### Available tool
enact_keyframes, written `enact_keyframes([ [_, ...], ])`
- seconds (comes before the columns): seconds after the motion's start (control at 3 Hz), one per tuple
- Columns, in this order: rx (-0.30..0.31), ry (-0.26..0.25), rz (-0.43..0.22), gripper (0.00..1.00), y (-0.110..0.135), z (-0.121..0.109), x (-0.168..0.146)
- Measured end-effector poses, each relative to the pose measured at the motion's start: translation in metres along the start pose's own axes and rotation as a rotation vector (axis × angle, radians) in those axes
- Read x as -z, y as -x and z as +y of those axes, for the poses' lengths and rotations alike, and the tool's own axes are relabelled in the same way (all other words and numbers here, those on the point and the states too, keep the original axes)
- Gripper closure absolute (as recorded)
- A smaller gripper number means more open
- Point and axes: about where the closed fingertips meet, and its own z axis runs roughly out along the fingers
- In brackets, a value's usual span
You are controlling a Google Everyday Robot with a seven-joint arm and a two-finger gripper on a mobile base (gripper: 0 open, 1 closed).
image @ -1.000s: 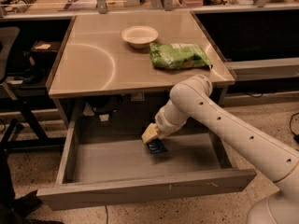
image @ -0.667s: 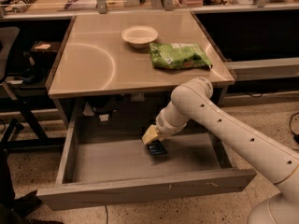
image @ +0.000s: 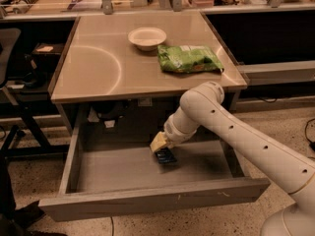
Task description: Place rxbar blueberry into top drawer
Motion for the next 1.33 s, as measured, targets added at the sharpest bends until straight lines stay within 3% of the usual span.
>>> enact_keyframes([
  [0.67, 0.000, 0.000, 0.000, 0.11, 0.0000, 0.0000, -0.0001],
  [1.0, 0.000, 0.000, 0.000, 0.00, 0.0000, 0.0000, -0.0002],
  [1.33, 0.000, 0.000, 0.000, 0.00, 0.0000, 0.0000, -0.0003],
])
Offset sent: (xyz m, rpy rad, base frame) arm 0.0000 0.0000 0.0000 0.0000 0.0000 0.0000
